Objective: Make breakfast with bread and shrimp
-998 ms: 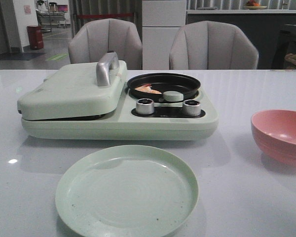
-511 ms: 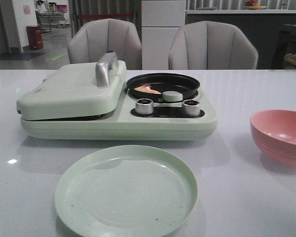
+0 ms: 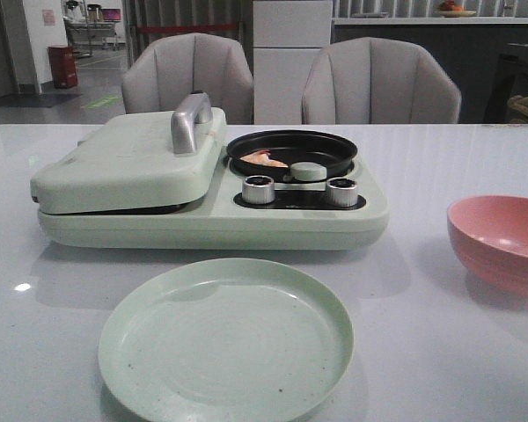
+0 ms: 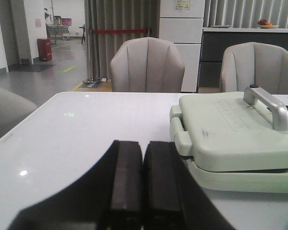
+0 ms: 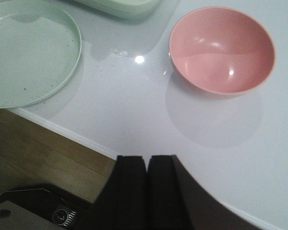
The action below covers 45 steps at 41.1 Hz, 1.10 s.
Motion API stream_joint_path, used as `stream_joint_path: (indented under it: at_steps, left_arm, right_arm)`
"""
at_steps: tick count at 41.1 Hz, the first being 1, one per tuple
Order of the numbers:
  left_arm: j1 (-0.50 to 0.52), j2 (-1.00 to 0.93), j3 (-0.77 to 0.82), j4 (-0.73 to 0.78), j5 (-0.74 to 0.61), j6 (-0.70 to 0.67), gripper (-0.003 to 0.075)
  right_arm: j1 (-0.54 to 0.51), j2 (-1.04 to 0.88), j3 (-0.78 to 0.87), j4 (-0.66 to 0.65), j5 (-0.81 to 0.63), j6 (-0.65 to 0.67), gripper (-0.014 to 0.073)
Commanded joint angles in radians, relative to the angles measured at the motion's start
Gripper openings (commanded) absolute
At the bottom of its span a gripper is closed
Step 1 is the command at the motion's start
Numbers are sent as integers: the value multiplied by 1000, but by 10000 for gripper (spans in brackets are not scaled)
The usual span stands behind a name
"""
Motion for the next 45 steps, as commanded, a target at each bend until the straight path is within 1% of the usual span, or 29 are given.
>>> stream_joint_path:
  at_steps: [1,11,13,15,17,19,22,23,24,27,31,35,38,45]
  left_arm:
    - [-1,-17,30,-9,-93,-4,101]
    - [-1,-17,30,-9,-93,-4,101]
    - [-1,-17,30,-9,-93,-4,102]
    - [-1,-17,30,-9,-93,-4,101]
    - [-1,-17,30,-9,-93,-4,101]
    - [-1,-17,30,-9,-93,-4,101]
    - [-1,-17,30,-9,-93,-4,101]
    - [-1,-17,30,-9,-93,-4,101]
    - [-1,-17,30,-9,-93,-4,101]
    - [-1,-17,30,-9,-93,-4,101]
    - [-1,-17,30,-9,-93,-4,101]
    - [-1,-17,30,-9,-93,-4,102]
    - [-1,-17,30,-9,-93,-4,101]
    - [-1,-17,30,-9,-93,-4,102]
  right_arm:
    - [0,3,-28,-1,-64,-1,41]
    - [0,2,-28,-1,-66,-1,41]
    - [-1,-25,-19,-1,-71,-1,41]
    - [-25,-65,1,3,-85,-1,41]
    - [-65,-107,38,-2,-136,-1,38]
    - [-119,-163,88,-1,-228,-1,35]
    - [-209,-255,189,-2,-405,-1,34]
    - [-245,-302,239,-2,-494,-1,34]
    - [-270,-324,277,-2,-536,-1,34]
    - [-317,-408,374,-2,-664,-1,34]
    - [-336,-495,464,-1,-787,-1,34]
    - [-337,-548,533,6,-870,-1,34]
    - [-339,-553,568,24,-916,-1,34]
    - [-339,-553,566,38,-884,-1,34]
